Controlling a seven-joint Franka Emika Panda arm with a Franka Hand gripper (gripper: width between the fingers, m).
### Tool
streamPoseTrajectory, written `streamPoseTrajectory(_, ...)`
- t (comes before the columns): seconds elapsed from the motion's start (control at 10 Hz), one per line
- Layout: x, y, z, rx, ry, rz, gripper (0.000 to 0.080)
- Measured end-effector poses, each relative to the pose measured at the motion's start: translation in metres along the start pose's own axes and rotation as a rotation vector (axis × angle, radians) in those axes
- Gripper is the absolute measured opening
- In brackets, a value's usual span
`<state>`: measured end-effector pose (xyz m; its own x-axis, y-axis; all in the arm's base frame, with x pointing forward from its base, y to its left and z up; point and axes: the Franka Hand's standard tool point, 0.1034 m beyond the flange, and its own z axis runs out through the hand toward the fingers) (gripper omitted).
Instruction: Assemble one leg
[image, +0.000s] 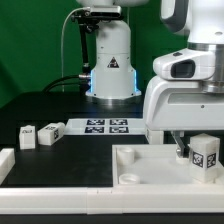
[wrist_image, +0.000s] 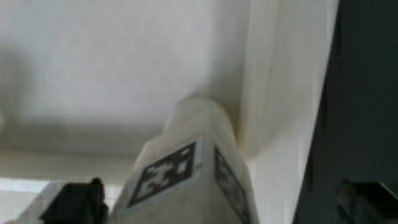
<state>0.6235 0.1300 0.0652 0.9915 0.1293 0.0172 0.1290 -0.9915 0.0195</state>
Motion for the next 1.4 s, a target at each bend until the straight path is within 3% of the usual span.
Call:
streamPoseTrajectory(0.4,0.008,0.009,-0.006,-0.014,-0.002,-0.415,0.0649)
streamPoseTrajectory(0.6,0.008,0.01,-0.006,-0.013,-0.002,-0.395,0.0382)
streamPoseTrajectory(0.7,0.008,0.01,-0.006,-0.013,-0.002,-0.395,0.0382)
streamPoseTrajectory(0.8,0.008,0.01,-0.005,-0.013,-0.004,-0.395,0.0291)
streamPoseTrajectory(1.1,0.007,0.01,-0.004,-0.013,-0.004,-0.292,0.0291)
streamPoseTrajectory(1.4,0.009,0.008,-0.004,-0.016,0.016,0.196,0.0291)
